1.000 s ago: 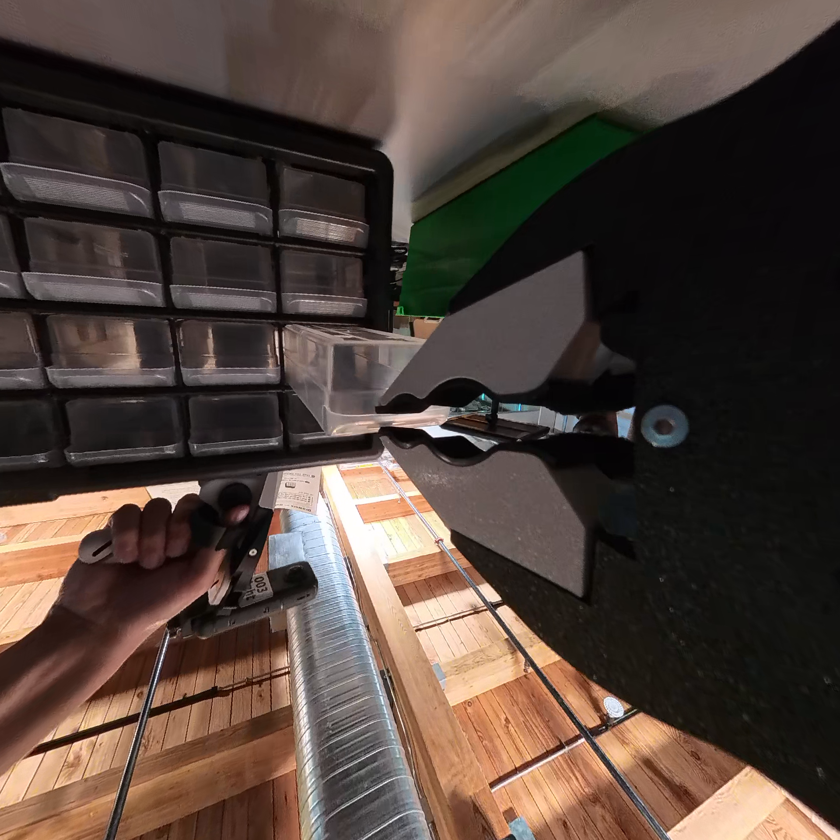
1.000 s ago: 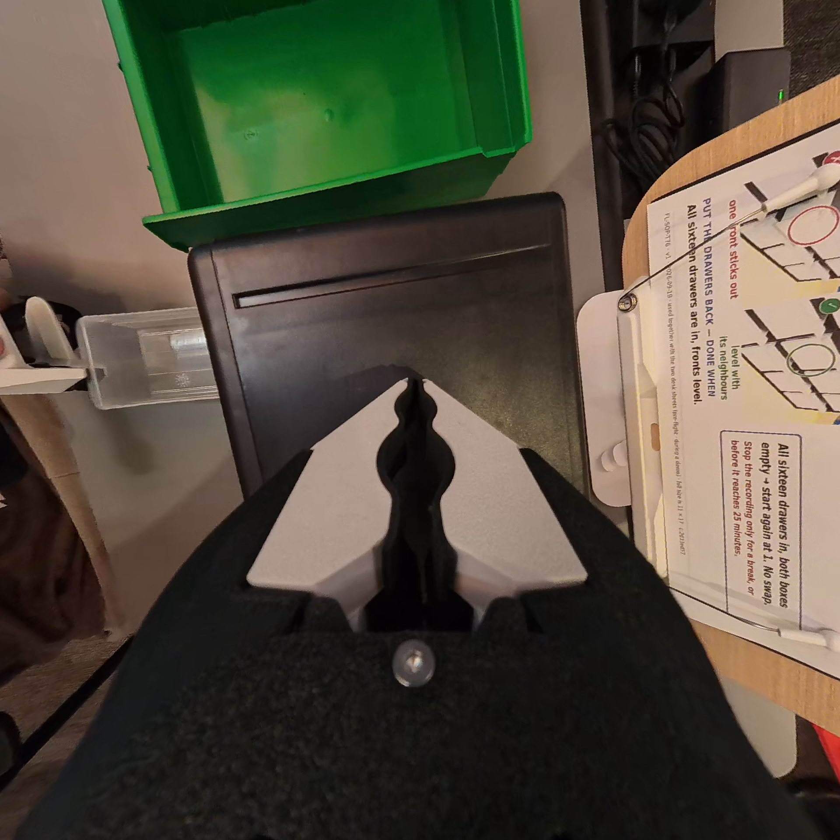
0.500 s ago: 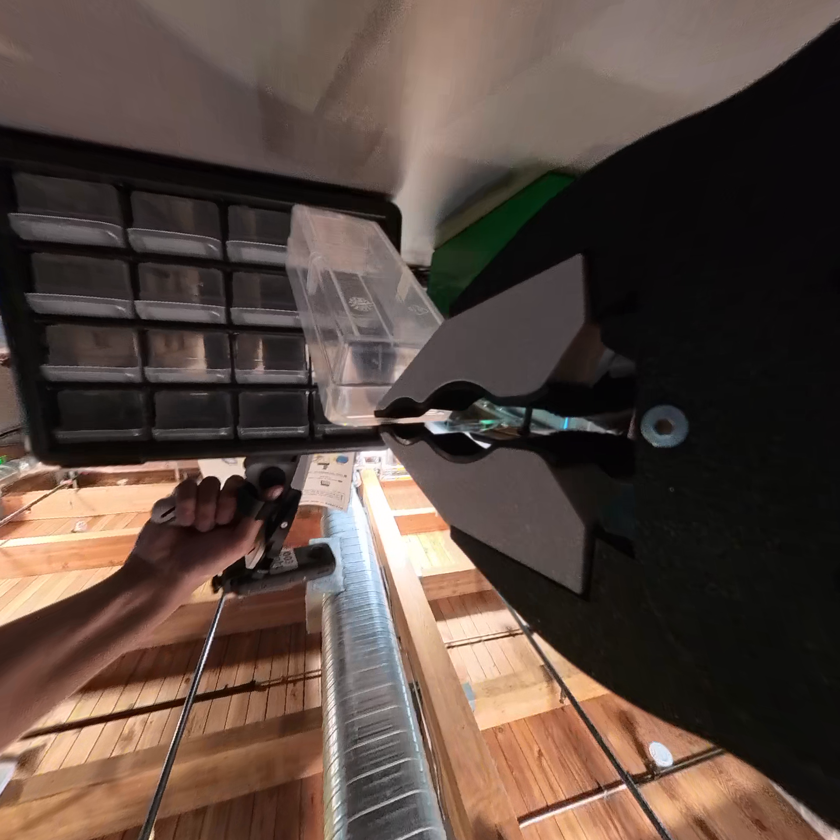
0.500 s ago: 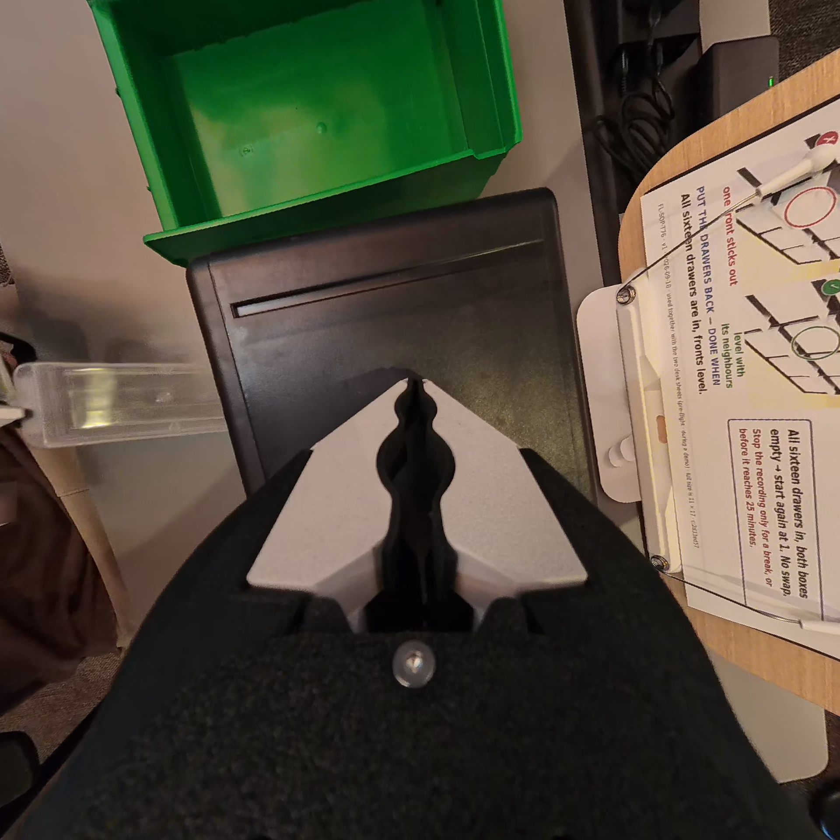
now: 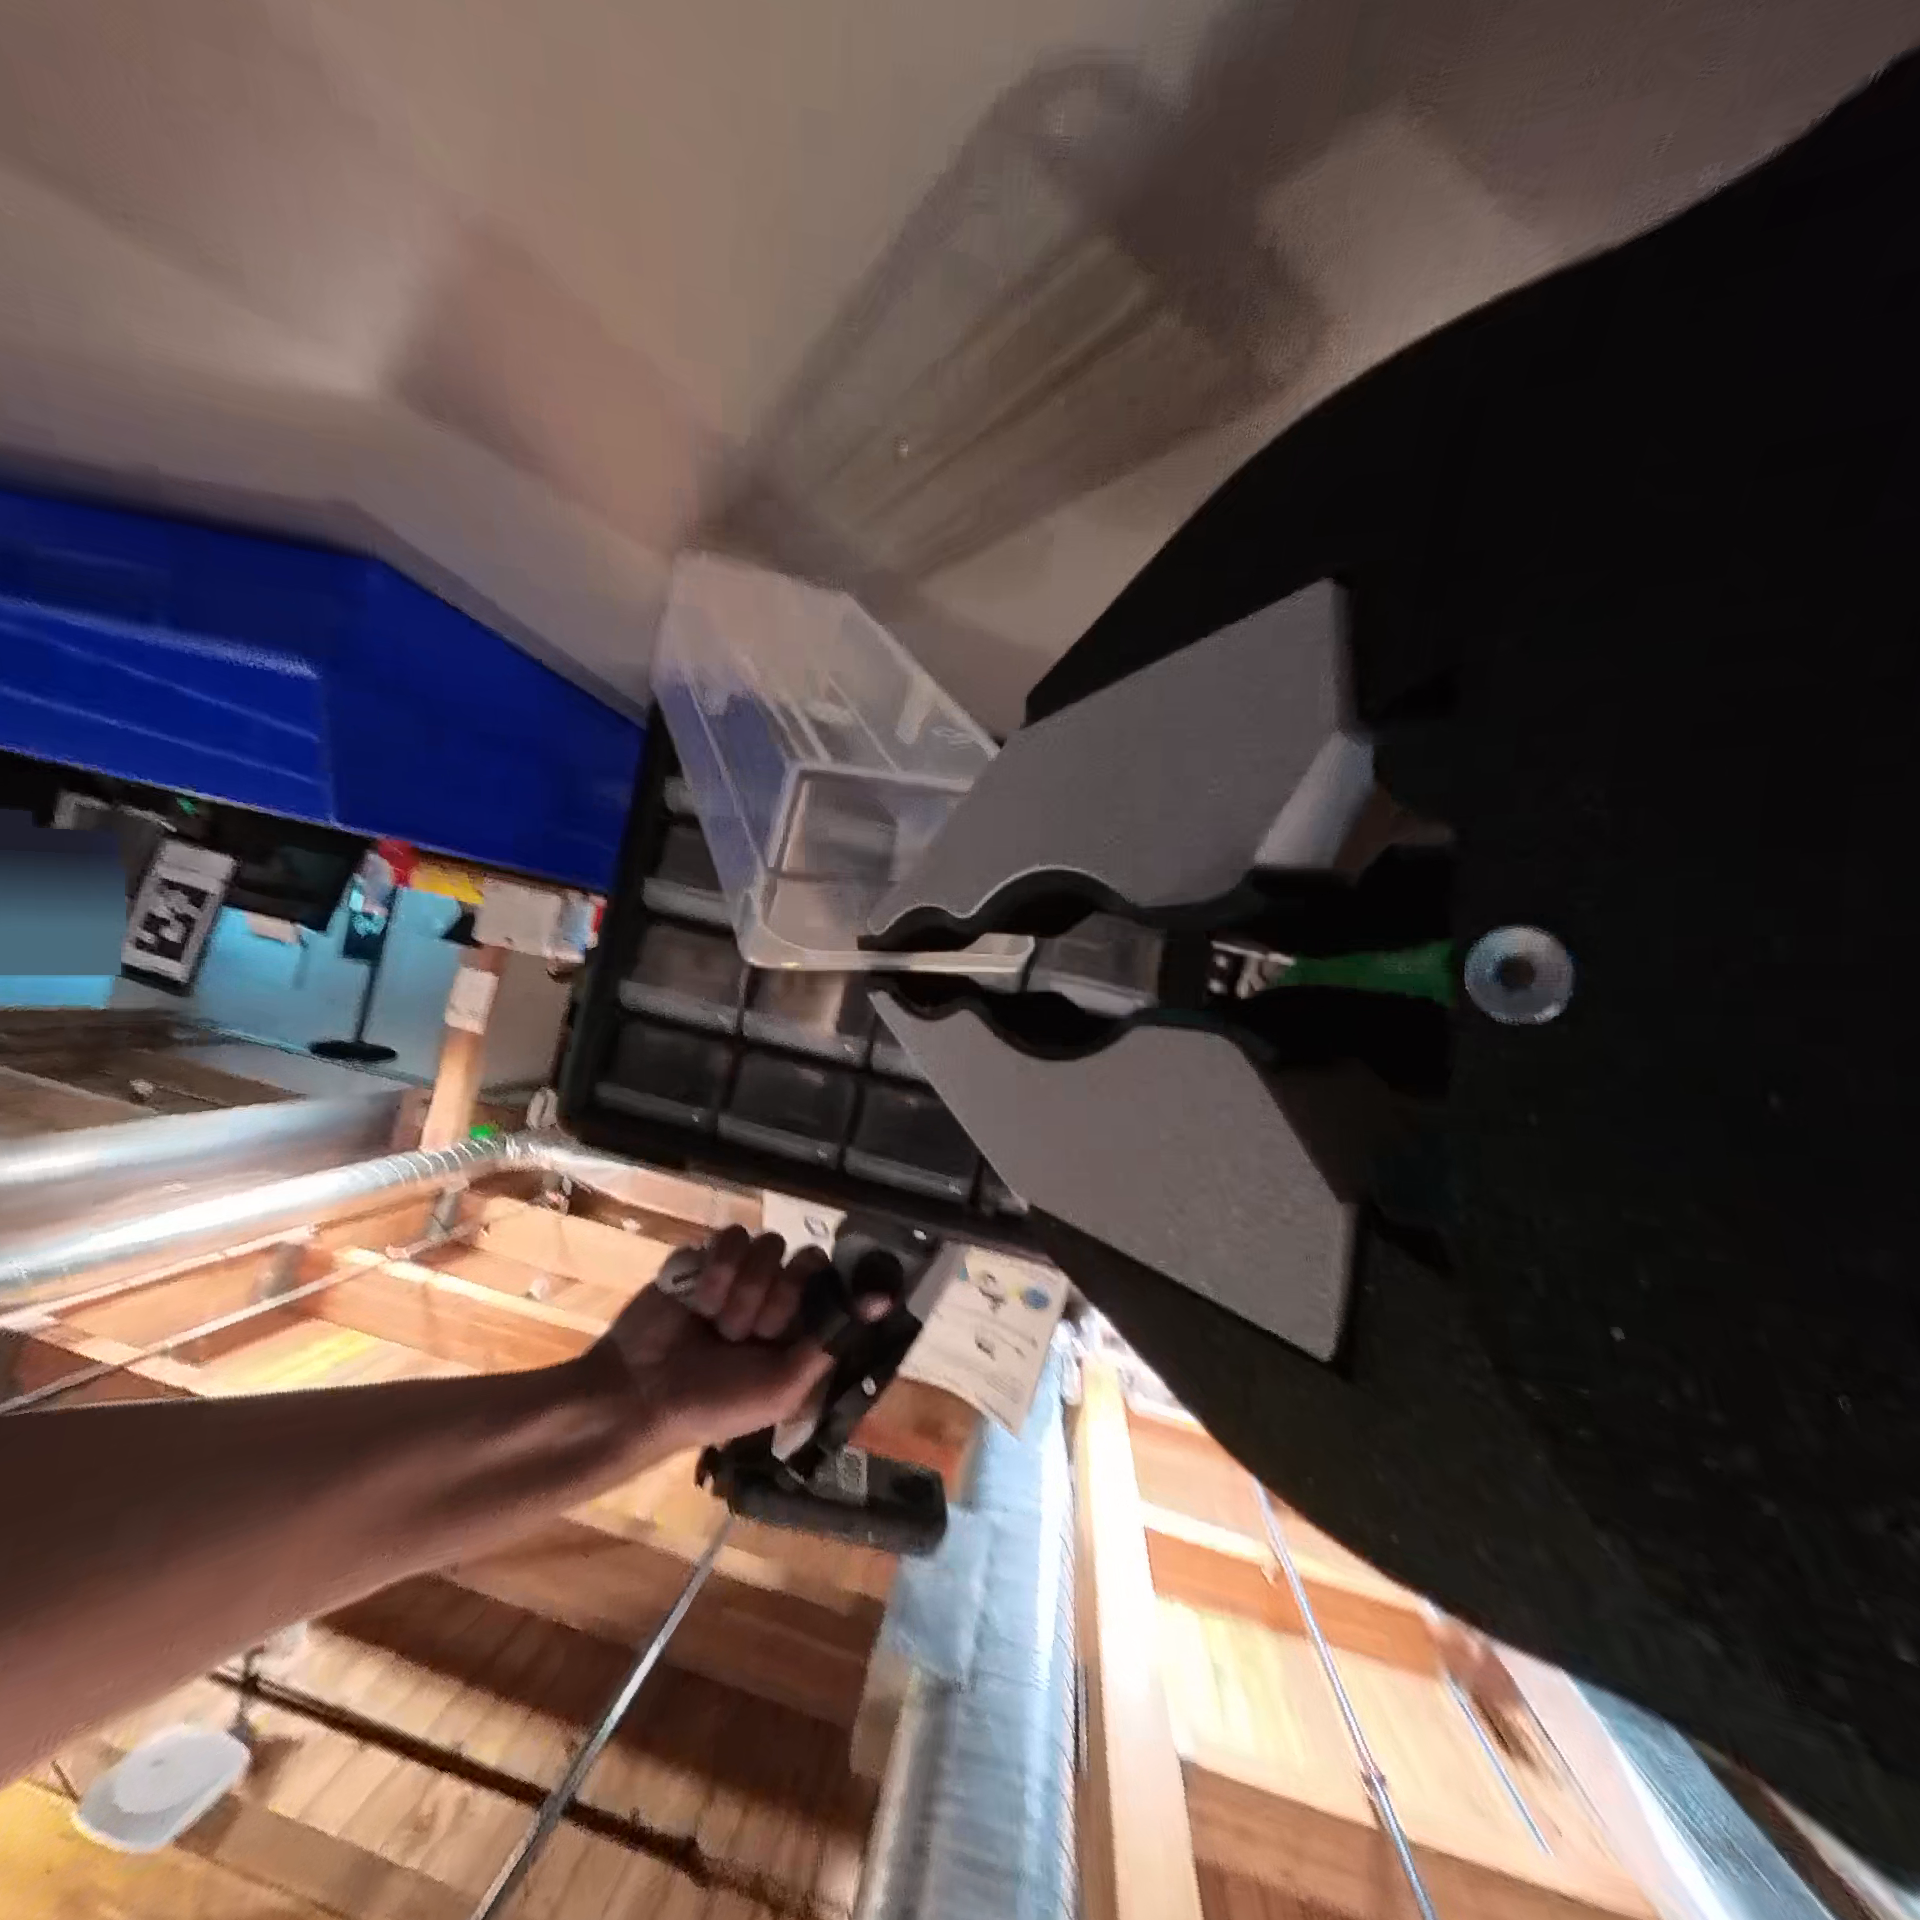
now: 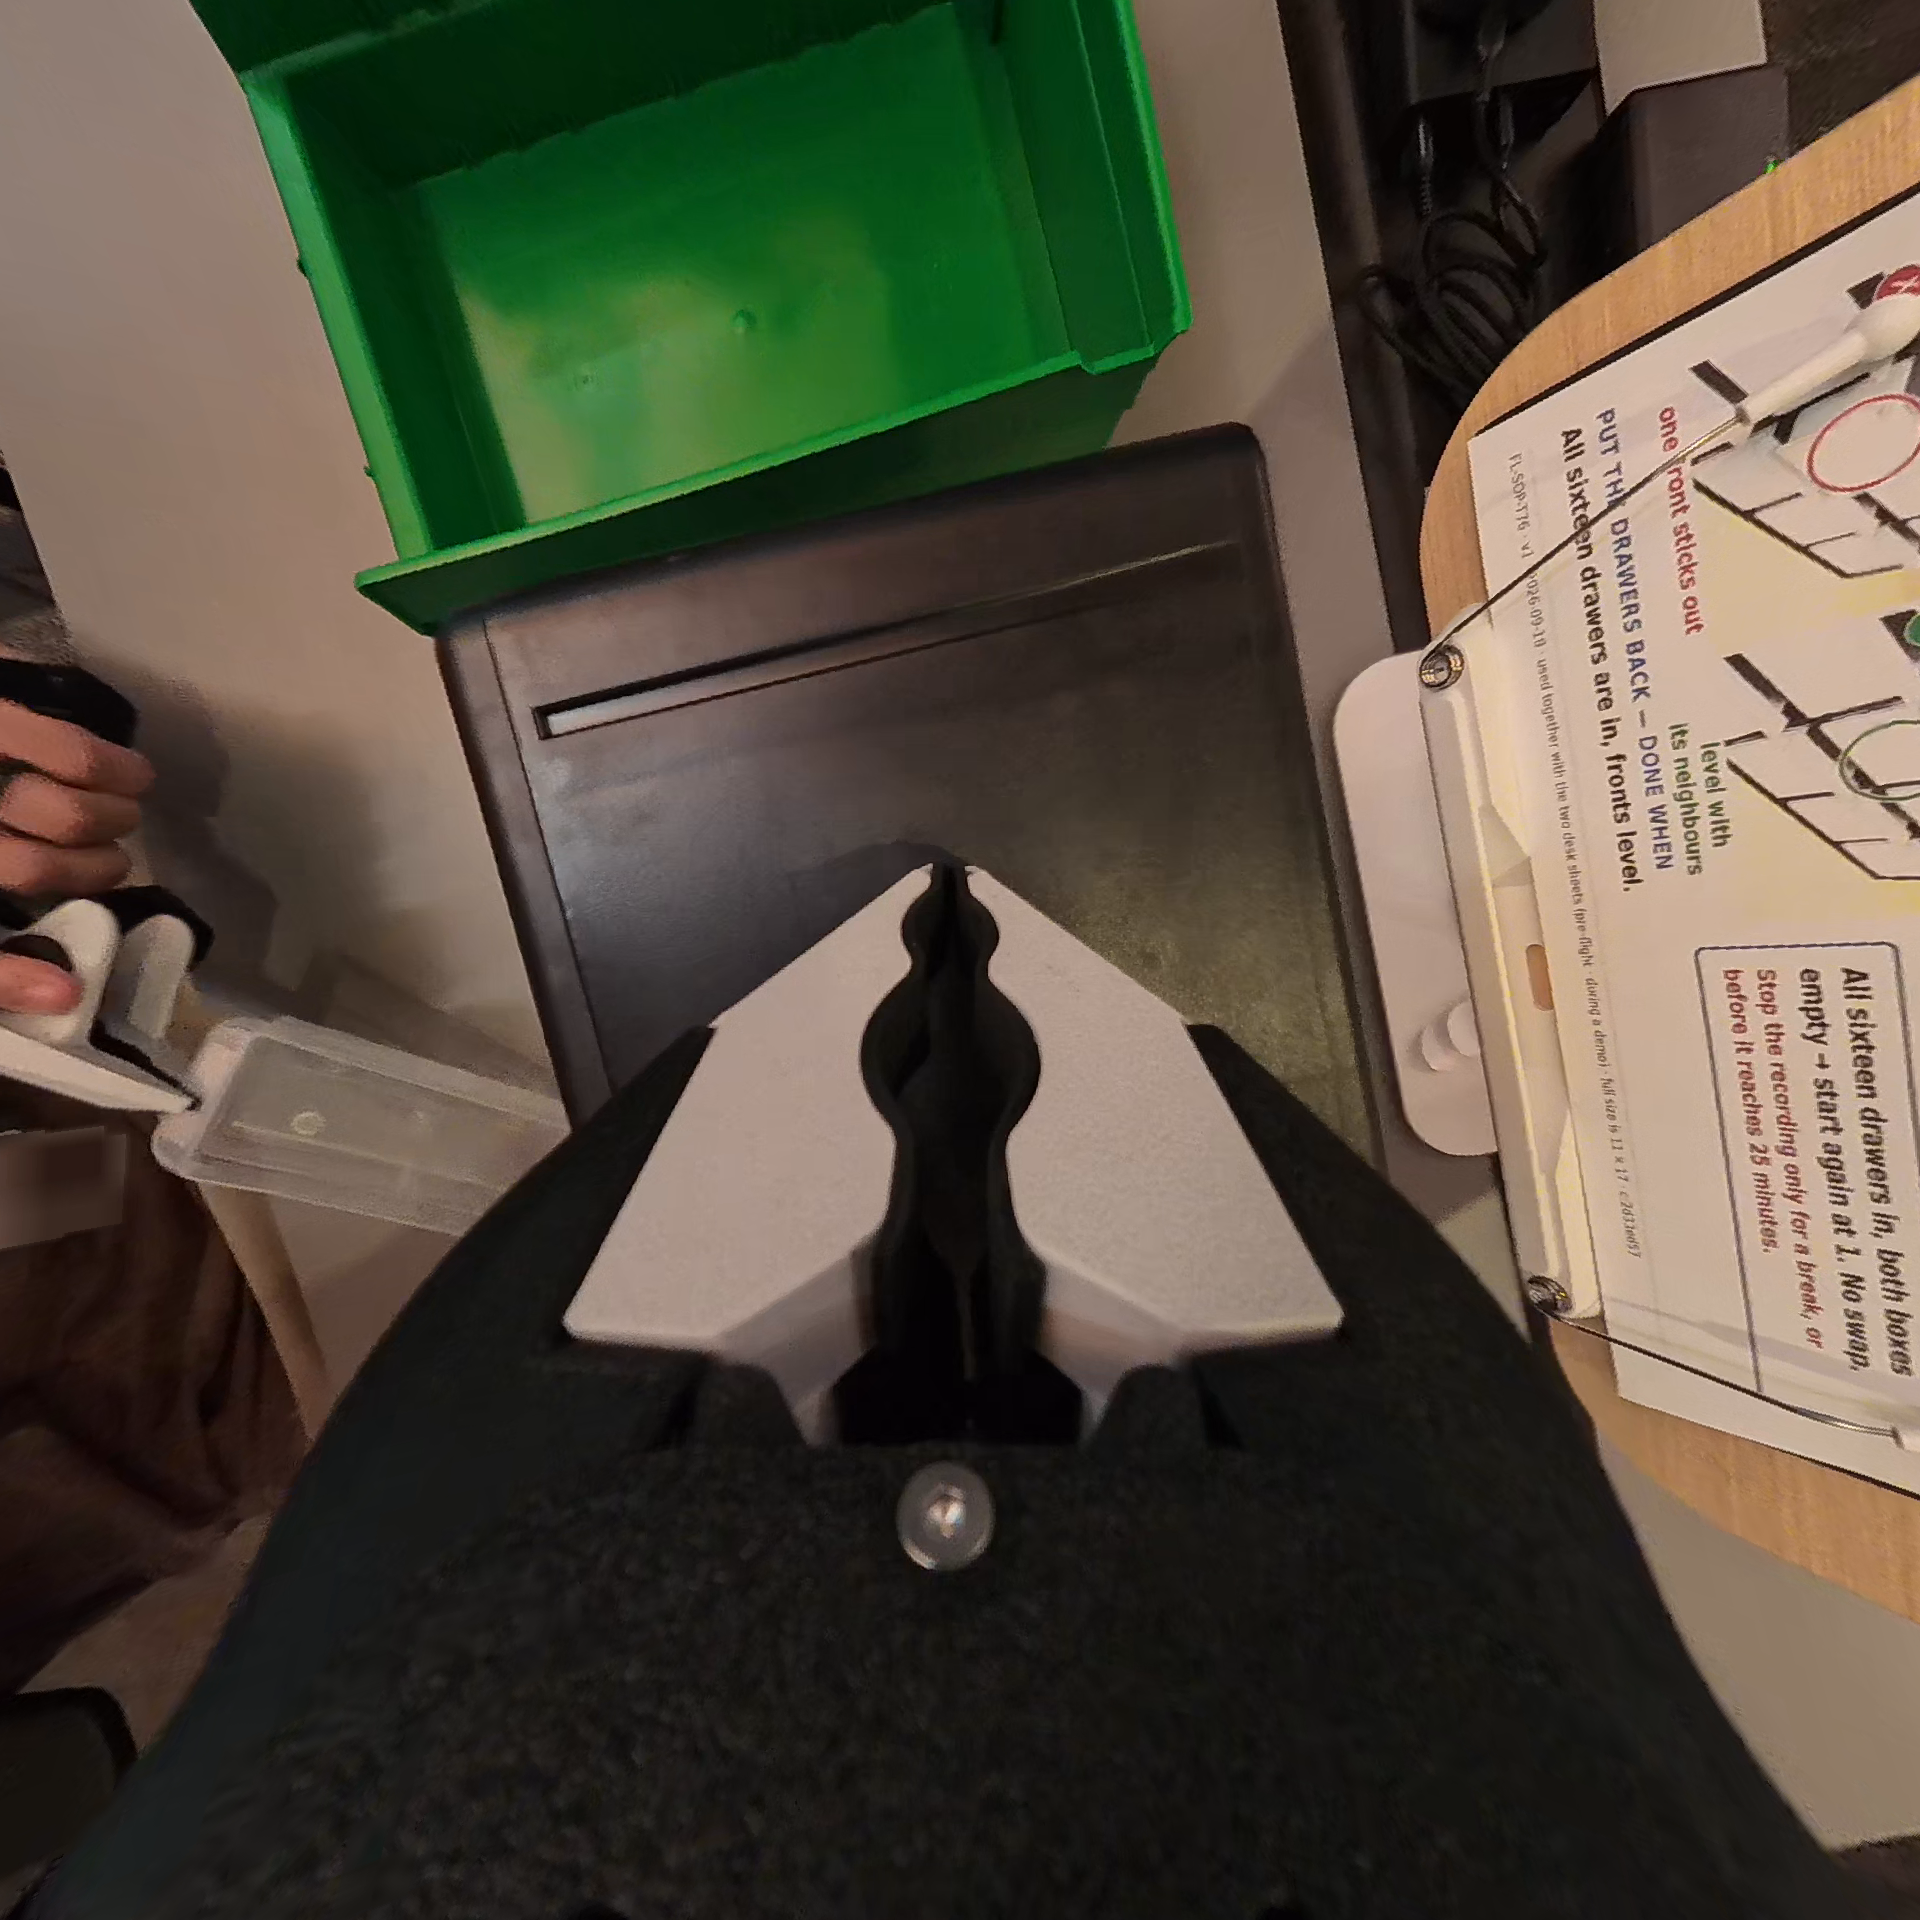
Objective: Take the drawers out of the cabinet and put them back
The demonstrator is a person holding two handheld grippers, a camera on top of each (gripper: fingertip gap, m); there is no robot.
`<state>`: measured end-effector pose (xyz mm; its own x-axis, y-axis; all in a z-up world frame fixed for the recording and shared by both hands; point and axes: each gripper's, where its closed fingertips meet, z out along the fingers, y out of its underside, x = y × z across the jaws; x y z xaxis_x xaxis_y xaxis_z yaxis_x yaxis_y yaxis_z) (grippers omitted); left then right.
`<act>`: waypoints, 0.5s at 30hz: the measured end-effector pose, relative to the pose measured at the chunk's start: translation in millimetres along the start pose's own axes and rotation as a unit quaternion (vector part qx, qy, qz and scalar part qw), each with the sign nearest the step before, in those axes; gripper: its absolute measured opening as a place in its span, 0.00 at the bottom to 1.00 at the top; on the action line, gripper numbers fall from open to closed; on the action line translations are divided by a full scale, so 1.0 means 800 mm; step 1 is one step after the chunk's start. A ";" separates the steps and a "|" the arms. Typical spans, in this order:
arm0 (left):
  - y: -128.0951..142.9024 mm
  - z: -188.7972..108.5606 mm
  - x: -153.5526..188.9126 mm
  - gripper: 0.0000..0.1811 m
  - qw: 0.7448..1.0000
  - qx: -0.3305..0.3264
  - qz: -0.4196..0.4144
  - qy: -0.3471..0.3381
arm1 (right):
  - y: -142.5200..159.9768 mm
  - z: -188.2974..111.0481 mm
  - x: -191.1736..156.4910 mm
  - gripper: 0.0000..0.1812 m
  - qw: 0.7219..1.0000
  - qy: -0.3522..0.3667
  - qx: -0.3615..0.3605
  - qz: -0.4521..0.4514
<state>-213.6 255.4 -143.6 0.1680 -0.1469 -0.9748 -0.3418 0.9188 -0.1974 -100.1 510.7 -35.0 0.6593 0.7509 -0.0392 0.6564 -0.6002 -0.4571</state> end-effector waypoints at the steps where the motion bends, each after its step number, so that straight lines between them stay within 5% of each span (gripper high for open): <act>1: 0.000 -0.002 0.004 0.01 1.000 0.009 -0.007 0.010 | 0.000 0.000 0.000 0.00 1.000 -0.004 0.003 0.005; 7: 0.026 -0.013 0.029 0.03 0.995 0.013 -0.031 0.091 | 0.000 0.000 0.000 0.00 1.000 -0.012 0.003 0.008; 15: 0.035 -0.023 0.070 0.05 0.983 0.067 0.086 0.150 | 0.000 0.000 0.001 0.00 1.000 -0.001 -0.011 0.001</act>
<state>-230.6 266.1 -205.3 -0.1690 -0.0677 -0.9833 -0.2134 0.9765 -0.0306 -99.7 511.2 -35.0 0.6601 0.7500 -0.0416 0.6627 -0.6076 -0.4378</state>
